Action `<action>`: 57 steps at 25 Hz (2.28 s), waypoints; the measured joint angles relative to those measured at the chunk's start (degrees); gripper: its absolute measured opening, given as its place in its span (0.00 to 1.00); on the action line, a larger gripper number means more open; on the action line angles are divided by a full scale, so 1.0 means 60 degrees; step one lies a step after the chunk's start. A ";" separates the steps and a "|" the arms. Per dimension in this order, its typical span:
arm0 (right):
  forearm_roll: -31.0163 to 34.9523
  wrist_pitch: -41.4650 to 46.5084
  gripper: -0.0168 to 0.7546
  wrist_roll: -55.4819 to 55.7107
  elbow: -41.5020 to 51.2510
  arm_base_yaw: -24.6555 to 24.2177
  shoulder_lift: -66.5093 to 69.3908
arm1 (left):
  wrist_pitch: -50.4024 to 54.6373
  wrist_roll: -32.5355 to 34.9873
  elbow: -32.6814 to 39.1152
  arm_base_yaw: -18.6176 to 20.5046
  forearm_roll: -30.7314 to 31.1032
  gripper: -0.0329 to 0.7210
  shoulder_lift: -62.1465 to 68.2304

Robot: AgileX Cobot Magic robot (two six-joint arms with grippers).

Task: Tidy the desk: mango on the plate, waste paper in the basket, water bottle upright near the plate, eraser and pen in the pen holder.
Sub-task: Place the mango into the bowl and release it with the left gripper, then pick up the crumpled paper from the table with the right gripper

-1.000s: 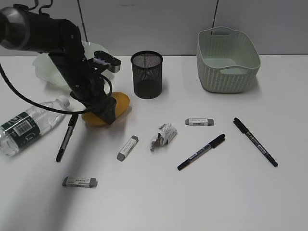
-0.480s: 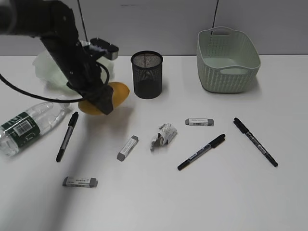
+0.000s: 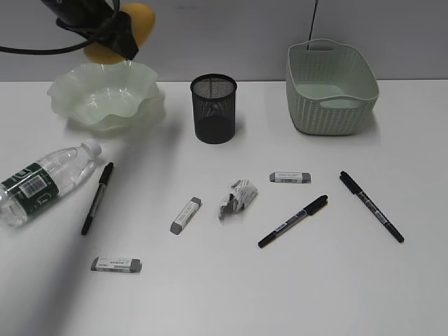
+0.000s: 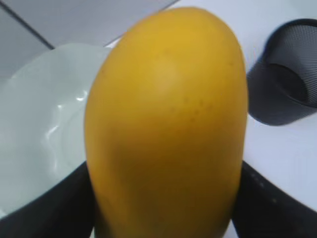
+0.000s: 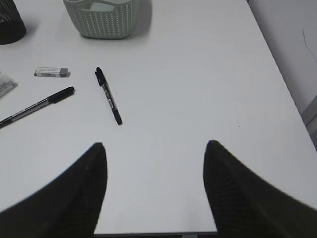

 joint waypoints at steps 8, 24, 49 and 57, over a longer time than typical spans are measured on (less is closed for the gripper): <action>0.0000 0.0000 0.66 0.0000 0.0000 0.0000 0.0000 | -0.1144 -0.0101 0.0000 0.0980 -0.0010 0.80 0.1259; 0.0000 0.0000 0.66 0.0000 0.0000 0.0000 0.0000 | -0.2914 -0.0101 0.0000 0.0980 0.0061 0.94 0.2803; 0.0000 0.0000 0.66 0.0000 0.0000 0.0000 0.0000 | 0.2947 -0.2156 0.0050 0.0962 0.0003 0.79 -0.0635; 0.0000 0.0000 0.66 0.0000 0.0000 0.0000 0.0000 | 0.2987 -0.2637 0.1969 0.0962 -0.0008 0.78 -0.2791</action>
